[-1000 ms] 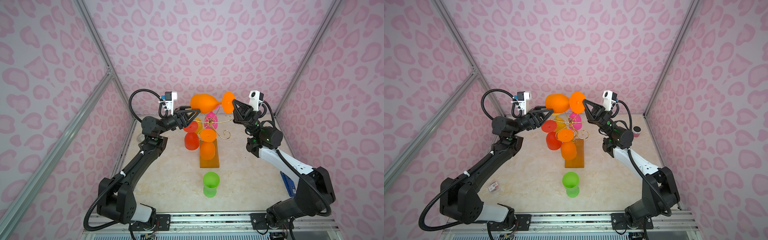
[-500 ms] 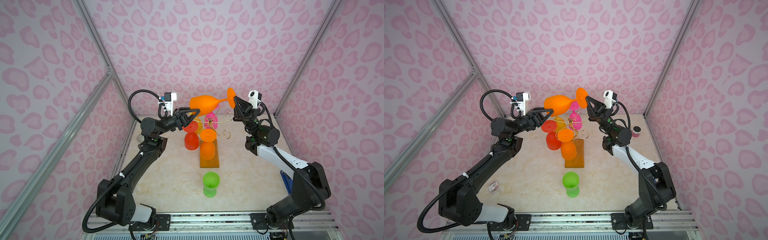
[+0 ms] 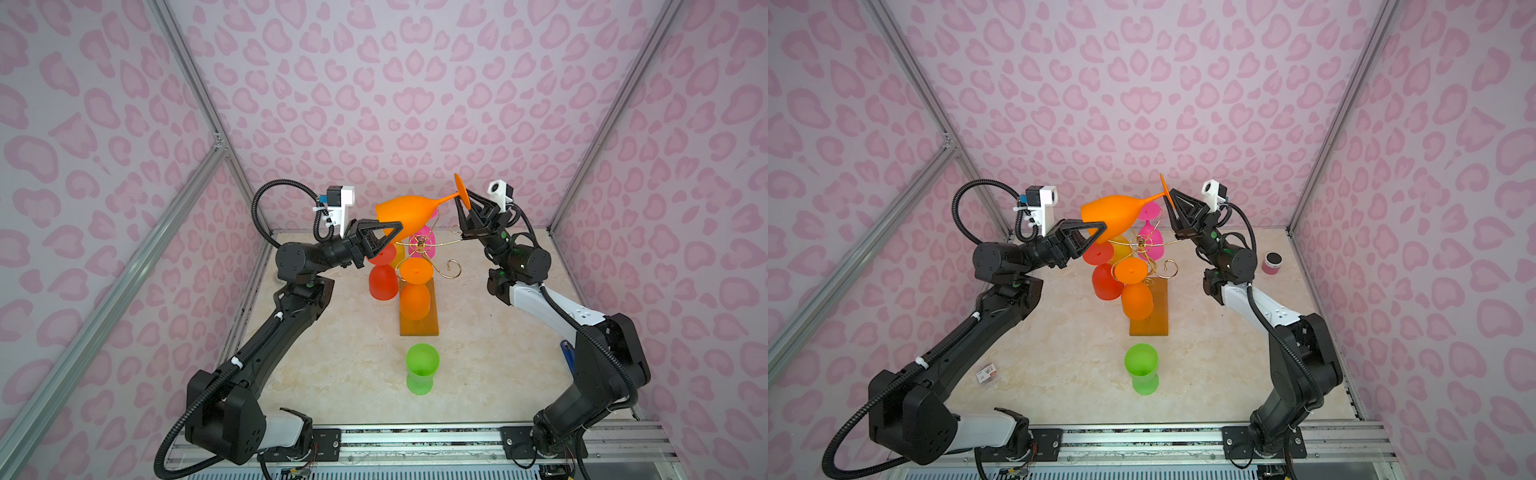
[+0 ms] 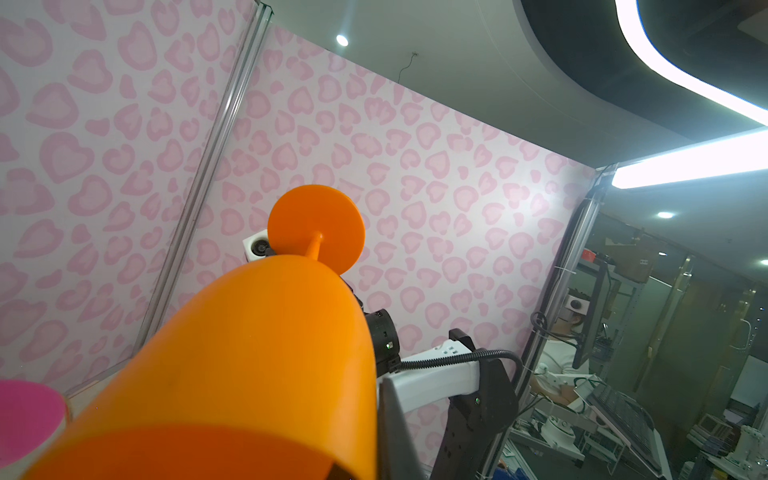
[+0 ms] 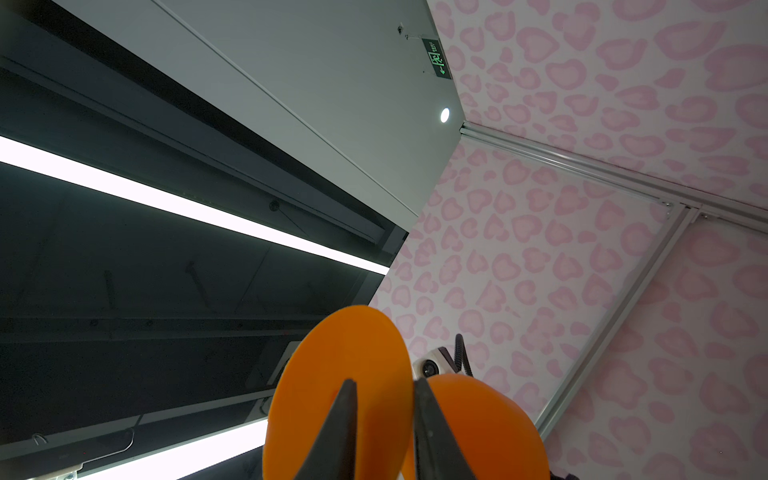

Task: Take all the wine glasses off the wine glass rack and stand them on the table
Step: 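Open the right gripper and pull the left gripper back holding the orange glass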

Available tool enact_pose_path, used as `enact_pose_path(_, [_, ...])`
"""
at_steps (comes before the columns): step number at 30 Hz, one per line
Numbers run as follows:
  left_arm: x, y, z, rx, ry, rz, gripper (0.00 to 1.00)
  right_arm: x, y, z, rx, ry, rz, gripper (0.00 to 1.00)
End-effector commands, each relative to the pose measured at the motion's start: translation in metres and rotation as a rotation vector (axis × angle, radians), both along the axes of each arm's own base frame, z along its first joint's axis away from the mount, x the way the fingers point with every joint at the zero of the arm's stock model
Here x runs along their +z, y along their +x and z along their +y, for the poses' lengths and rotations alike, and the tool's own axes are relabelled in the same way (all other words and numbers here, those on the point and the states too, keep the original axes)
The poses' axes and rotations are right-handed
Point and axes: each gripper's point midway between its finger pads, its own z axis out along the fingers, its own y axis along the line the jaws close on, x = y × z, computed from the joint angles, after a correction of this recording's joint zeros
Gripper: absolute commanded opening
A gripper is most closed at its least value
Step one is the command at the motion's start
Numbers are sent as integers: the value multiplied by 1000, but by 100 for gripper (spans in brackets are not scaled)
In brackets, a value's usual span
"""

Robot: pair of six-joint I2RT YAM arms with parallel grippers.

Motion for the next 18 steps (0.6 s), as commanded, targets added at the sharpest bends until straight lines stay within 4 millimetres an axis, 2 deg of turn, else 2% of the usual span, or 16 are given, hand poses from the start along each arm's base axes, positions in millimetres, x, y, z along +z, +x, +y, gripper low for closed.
enact_pose_path(1, [5,-11,3,-10,4,-22,2,6,-6,-8,-23,-6,-62,30])
enact_pose_path(9, [11,-44,3,-34,65,-56,1,-1,3,-42,-132,-26,-61,34])
enact_pose_path(14, [-11,-61,0,59,245,-30,2,-10,6,-62,-191,-49,-49,34])
enact_pose_path(18, [-25,-85,11,107,347,-3,2,-18,7,-79,-233,-67,-36,34])
